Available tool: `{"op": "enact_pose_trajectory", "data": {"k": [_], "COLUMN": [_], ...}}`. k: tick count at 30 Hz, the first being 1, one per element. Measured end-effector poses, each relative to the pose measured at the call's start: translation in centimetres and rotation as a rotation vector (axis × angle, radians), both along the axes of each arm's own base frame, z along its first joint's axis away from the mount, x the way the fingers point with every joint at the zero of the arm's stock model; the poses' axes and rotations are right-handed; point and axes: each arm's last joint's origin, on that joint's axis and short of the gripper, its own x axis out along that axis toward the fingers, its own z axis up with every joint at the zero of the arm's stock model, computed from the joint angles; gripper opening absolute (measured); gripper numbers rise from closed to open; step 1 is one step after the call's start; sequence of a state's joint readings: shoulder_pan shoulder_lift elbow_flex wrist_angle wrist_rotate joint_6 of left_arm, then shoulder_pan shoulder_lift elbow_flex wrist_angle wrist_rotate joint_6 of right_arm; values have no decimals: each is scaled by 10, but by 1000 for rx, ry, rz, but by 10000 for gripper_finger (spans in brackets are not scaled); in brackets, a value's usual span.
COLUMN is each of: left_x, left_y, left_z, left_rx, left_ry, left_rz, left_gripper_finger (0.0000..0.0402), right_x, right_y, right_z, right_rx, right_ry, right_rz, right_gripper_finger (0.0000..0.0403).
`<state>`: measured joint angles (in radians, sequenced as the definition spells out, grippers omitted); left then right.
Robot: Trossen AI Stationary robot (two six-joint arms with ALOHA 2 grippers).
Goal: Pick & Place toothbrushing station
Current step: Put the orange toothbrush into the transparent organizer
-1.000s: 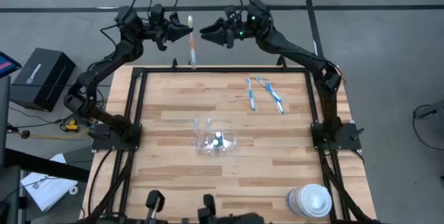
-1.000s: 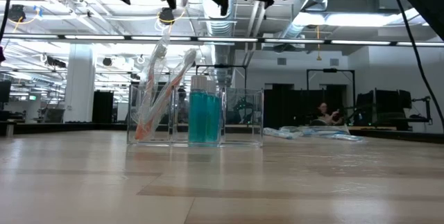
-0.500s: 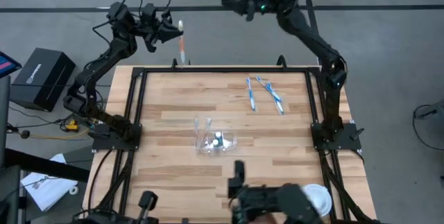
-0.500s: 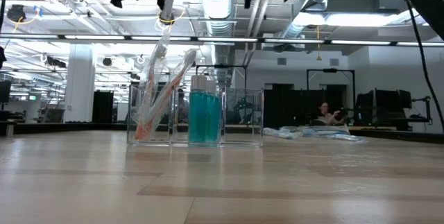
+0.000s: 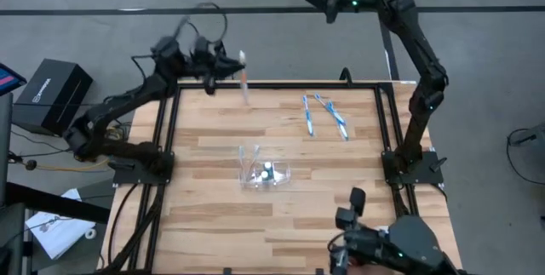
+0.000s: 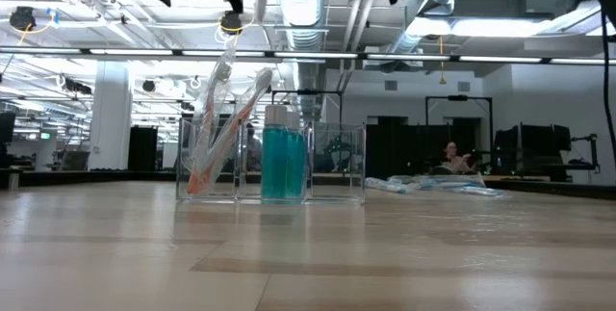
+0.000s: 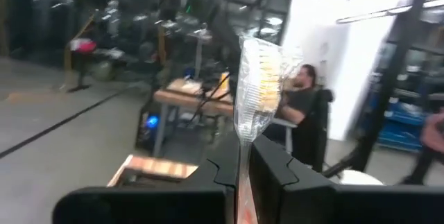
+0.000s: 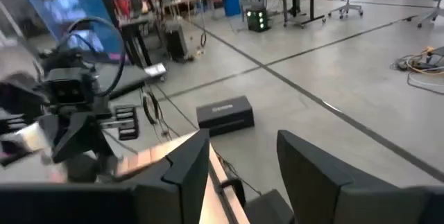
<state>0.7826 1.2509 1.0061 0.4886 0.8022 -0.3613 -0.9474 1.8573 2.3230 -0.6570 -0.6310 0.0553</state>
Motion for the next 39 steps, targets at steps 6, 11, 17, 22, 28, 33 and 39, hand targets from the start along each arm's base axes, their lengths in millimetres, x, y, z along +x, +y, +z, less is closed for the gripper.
{"op": "enact_pose_trajectory", "data": {"k": [6, 11, 17, 22, 28, 33, 39], "left_x": [35, 56, 64, 64, 61, 51, 40], "left_y": [-57, -104, -150, -176, -199, -228, -248], "left_z": [-13, -13, -18, -25, -57, -77, -102], "left_rx": [-2, 5, 22, 34, -17, -47, -12], "left_ry": [98, 92, 147, 211, 211, 148, 208], "left_rz": [117, 215, 367, 448, 399, 373, 373], "left_gripper_finger": [6, 6, 6, 6, 6, 6, 6], "right_x": [-3, -11, -15, -15, -5, 12, 32], "right_y": [3, -1, 6, 19, 34, 50, 69], "right_z": [1, 0, 3, 11, 16, 15, 17], "right_rx": [-45, -39, -20, -36, -41, -24, -85], "right_ry": [11, 1, -13, -23, -31, -22, -23], "right_rz": [80, 162, 244, 273, 296, 345, 344], "right_gripper_finger": [161, 158, 154, 149, 145, 148, 143]}}
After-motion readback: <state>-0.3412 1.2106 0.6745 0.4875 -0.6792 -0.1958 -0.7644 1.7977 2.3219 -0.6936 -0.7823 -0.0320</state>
